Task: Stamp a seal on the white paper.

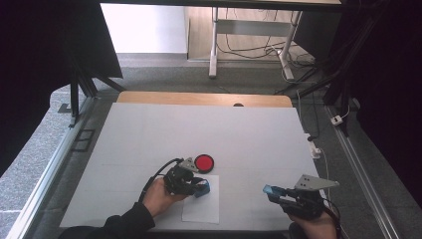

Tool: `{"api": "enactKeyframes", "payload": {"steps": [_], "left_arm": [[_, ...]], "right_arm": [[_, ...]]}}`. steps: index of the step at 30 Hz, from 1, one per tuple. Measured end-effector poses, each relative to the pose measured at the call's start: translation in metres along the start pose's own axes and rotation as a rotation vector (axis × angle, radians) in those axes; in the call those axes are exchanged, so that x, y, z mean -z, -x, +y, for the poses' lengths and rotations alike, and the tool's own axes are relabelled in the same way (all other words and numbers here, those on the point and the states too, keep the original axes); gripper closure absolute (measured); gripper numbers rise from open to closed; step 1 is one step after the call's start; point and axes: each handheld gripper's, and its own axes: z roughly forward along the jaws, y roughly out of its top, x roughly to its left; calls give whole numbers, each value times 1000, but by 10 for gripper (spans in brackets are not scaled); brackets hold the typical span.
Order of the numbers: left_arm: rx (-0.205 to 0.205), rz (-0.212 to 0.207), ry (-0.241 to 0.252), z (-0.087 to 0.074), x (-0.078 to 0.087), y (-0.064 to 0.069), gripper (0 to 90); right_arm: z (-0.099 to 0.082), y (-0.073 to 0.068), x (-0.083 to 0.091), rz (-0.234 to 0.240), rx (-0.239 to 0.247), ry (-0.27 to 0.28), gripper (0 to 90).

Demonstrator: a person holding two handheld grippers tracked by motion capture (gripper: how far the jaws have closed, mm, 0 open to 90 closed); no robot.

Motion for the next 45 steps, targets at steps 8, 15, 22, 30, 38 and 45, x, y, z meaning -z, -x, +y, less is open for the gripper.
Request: {"api": "enactKeyframes", "payload": {"steps": [8, 15, 22, 30, 38, 45], "left_arm": [[-71, 75, -29, 3, -1, 14, 709], [-77, 61, -50, 6, 0, 11, 705], [-43, 32, -48, 7, 1, 6, 704], [-37, 19, -33, 8, 4, 3, 703], [-14, -5, 24, 9, 19, -2, 702], [-4, -30, 75, 10, 33, -4, 702]], "right_arm": [[0, 0, 0, -4, 2, -3, 685], [0, -1, 0, -3, 5, -3, 686], [0, 0, 0, 0, 1, 4, 686], [0, 0, 0, 3, -2, 6, 685], [0, 0, 0, 4, 0, 9, 685], [0, 0, 0, 5, -2, 10, 686]]}}
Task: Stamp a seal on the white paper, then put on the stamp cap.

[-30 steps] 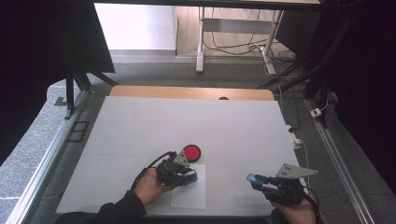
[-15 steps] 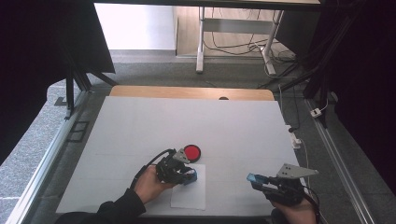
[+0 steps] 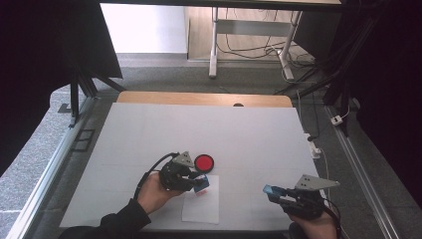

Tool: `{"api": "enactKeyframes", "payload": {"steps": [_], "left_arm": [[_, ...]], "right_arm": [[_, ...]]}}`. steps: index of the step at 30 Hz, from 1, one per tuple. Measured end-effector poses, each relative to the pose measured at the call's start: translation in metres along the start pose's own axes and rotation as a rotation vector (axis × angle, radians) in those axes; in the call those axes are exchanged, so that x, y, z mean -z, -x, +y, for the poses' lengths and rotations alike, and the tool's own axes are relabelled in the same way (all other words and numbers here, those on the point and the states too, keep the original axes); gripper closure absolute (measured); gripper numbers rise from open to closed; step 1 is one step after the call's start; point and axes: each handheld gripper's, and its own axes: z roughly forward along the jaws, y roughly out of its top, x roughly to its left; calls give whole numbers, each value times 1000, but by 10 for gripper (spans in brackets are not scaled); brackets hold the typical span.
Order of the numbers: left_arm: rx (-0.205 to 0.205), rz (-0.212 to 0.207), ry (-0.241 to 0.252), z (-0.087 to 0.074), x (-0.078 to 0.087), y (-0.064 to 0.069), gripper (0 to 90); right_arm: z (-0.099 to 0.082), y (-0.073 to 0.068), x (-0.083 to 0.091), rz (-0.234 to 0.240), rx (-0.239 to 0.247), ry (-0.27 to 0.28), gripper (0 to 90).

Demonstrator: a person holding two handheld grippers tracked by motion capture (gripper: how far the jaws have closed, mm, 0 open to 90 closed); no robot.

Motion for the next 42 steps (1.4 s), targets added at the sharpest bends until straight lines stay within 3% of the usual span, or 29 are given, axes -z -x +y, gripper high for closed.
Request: {"api": "enactKeyframes", "payload": {"steps": [29, 42], "left_arm": [[-50, -93, 232, 5, 53, 4, 702], [-56, -110, 250, 5, 58, 3, 702]], "right_arm": [[0, 0, 0, 4, -3, 1, 687], [2, -1, -1, 26, -6, 4, 687]]}}
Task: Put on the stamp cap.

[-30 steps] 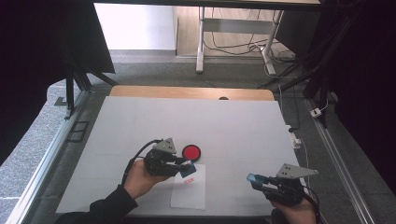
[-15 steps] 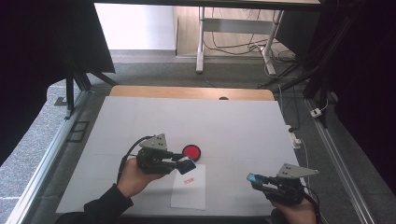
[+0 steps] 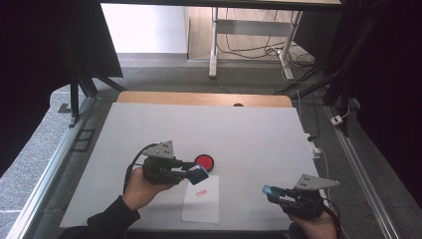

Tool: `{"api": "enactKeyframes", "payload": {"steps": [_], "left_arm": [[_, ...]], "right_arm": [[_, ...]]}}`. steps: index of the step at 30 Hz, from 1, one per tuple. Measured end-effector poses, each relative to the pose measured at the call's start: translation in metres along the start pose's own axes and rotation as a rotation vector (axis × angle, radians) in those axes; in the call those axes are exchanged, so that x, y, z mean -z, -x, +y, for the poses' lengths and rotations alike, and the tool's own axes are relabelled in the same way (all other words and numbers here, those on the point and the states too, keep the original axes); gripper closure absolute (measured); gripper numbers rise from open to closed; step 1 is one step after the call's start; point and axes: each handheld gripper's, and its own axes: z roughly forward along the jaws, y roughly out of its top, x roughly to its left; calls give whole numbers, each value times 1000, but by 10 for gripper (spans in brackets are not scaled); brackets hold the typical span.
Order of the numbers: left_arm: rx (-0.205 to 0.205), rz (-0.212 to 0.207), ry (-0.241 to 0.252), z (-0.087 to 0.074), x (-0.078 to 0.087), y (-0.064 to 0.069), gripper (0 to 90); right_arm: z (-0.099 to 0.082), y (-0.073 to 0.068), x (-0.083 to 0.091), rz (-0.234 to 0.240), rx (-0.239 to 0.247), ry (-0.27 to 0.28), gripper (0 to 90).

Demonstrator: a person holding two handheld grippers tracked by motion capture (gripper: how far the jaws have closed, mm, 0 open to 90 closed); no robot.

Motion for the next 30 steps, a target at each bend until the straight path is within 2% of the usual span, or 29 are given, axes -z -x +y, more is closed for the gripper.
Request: {"api": "enactKeyframes", "payload": {"steps": [5, 8, 17, 20, 27, 30], "left_arm": [[11, -17, -4, 0, 0, 0, 702], [-3, -23, -4, 1, -1, 1, 702], [-13, -17, -8, 2, -1, 1, 702], [-12, -21, -7, 2, 0, 0, 702], [-25, -22, -14, 2, -1, 1, 702], [-25, -26, -16, 2, -1, 2, 702]], "right_arm": [[3, -2, -1, 16, 10, 14, 687], [5, -4, -2, 25, 15, 15, 687], [16, -8, -5, 72, 38, 32, 687], [21, -11, -7, 96, 56, 46, 687], [31, -22, -20, 137, 134, 13, 687], [35, -25, -26, 159, 133, 17, 687]]}}
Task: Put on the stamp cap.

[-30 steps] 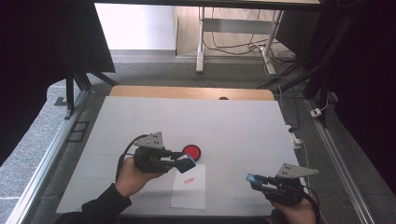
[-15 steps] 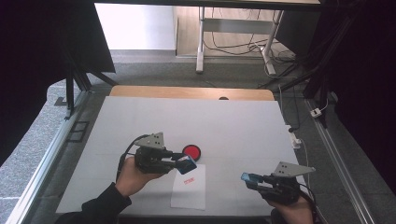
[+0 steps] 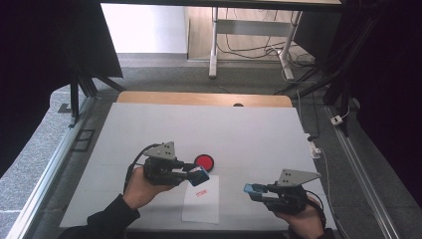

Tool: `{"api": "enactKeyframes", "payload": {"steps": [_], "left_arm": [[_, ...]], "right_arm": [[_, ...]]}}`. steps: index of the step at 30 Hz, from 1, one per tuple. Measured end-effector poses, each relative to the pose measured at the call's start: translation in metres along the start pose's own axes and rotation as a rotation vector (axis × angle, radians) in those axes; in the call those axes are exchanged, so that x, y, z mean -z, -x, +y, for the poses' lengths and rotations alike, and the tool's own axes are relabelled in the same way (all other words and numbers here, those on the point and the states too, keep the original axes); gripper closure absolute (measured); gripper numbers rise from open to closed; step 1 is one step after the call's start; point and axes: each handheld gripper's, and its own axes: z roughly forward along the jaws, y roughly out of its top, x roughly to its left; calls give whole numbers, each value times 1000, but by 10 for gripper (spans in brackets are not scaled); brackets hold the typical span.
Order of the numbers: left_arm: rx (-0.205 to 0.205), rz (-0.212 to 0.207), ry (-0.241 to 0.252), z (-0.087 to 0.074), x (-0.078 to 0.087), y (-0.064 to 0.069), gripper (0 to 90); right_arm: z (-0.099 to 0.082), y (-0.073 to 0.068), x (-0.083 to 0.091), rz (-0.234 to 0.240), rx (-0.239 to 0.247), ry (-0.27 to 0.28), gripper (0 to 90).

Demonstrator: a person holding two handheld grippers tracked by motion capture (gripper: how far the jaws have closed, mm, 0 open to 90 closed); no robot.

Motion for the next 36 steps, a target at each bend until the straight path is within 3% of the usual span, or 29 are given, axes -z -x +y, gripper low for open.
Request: {"api": "enactKeyframes", "payload": {"steps": [7, 15, 36], "left_arm": [[2, -9, 6, 0, 0, -2, 702], [-1, -28, 20, 1, 2, -3, 702], [-67, -76, 46, 2, 4, -1, 703]], "right_arm": [[10, 0, -14, 67, 4, -4, 687], [19, -1, -29, 119, 44, 11, 687], [39, -6, -76, 278, 133, 14, 687]]}}
